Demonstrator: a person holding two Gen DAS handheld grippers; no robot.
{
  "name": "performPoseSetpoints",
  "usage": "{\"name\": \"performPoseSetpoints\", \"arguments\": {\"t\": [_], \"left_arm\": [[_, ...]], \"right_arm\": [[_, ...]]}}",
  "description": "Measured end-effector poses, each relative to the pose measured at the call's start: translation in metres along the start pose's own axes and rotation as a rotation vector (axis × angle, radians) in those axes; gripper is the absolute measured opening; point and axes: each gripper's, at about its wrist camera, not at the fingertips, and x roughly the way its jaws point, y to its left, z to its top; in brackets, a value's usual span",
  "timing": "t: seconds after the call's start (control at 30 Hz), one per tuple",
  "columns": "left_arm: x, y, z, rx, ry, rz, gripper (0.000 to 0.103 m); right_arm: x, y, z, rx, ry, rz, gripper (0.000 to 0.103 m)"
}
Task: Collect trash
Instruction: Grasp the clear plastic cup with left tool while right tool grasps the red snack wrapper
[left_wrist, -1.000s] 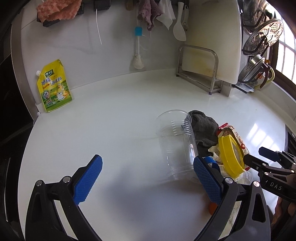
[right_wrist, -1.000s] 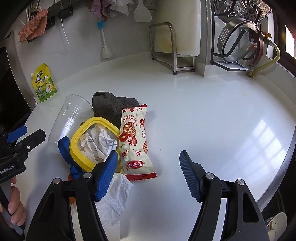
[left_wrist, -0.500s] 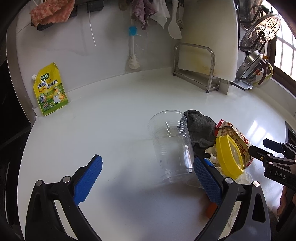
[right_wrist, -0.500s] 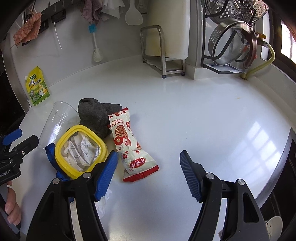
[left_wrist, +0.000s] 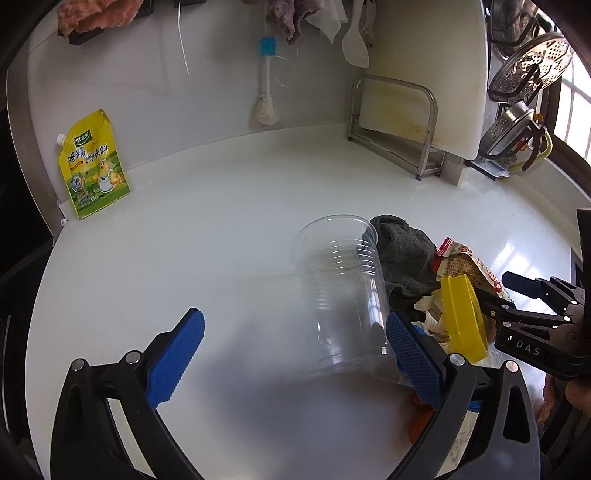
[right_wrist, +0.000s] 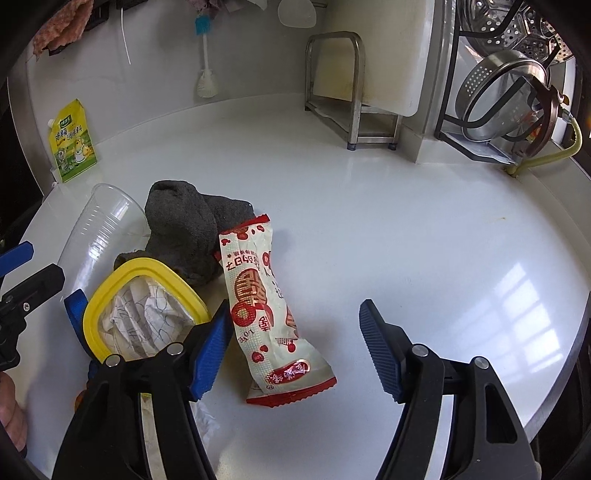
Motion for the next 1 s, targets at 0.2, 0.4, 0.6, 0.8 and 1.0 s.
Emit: {"name": "performPoseSetpoints", "arguments": {"t": [0.2,0.4,0.6,0.8,1.0], "left_arm": [[0.006,-0.002,0.004,-0.006,0.012,-0.015,0.097],[0.016,-0.003,0.009,-0.019,0.040,-0.026,0.097],[0.021,-0.005,0.012,-0.017,0.054,-0.031,0.097],[0.031,-0.012,0.018,-0.004,0.075,-0.032,0.097],[0.052,-0.019,0.022,0.042,0.125,-0.024,0.097]], "right_arm": [[0.000,-0.001,-0.004,0.008,0.004,0.036,0.034],[-0.006,-0.006,-0.006,0.036,-0.019,0.066,0.033],[-0.013,-0.013,-0.004,0.070,-0.041,0.103,0.032],[-0.017,-0.015,-0.004,0.091,-0.049,0.132,0.032],[-0.019,-0.017,-0.003,0.101,-0.057,0.142,0.032]]}}
